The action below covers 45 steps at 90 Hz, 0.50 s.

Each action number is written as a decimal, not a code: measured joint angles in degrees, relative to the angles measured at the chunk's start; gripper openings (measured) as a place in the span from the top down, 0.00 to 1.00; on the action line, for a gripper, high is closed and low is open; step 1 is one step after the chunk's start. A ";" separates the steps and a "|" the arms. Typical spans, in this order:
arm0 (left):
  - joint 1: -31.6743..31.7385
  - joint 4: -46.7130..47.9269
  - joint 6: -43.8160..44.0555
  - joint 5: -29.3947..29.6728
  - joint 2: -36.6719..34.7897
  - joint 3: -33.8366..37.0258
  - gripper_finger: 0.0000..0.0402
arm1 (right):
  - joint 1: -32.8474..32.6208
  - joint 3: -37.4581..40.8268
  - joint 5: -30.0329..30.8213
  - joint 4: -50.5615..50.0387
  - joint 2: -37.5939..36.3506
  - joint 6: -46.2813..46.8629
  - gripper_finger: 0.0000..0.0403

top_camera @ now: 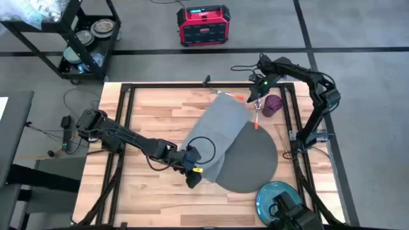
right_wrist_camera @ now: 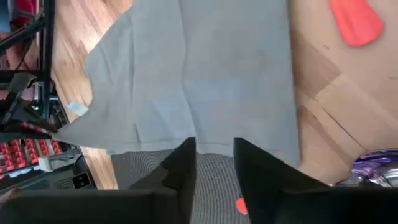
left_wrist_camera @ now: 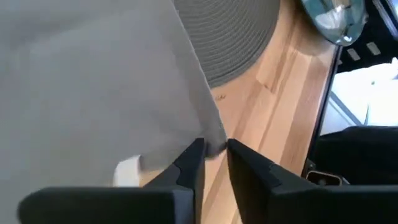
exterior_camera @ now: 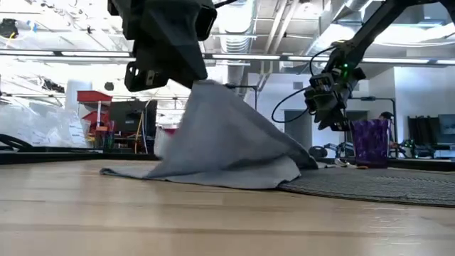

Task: Set table place
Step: Fold the light gray table napkin on the table

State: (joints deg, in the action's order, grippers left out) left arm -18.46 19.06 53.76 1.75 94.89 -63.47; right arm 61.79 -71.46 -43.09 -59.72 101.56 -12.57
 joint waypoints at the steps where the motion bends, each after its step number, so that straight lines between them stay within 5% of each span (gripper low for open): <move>1: 0.00 0.01 0.04 0.01 0.00 0.01 0.81 | 0.10 0.00 -0.09 0.00 0.00 0.05 0.70; 21: 0.32 1.27 -0.49 0.31 -0.91 -0.01 0.71 | 0.61 0.00 -3.17 0.27 0.00 0.48 0.57; 36: 1.43 19.47 2.03 8.80 -3.51 -0.08 0.70 | -1.08 0.00 -4.92 1.33 0.00 0.51 0.54; 45: 2.53 24.54 2.03 8.87 -4.00 1.01 0.73 | -1.96 0.00 -5.03 1.93 0.00 0.51 0.54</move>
State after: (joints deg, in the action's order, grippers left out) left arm -15.93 43.60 55.79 10.62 90.90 -62.47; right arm 59.83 -71.46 -48.12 -57.79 101.56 -12.05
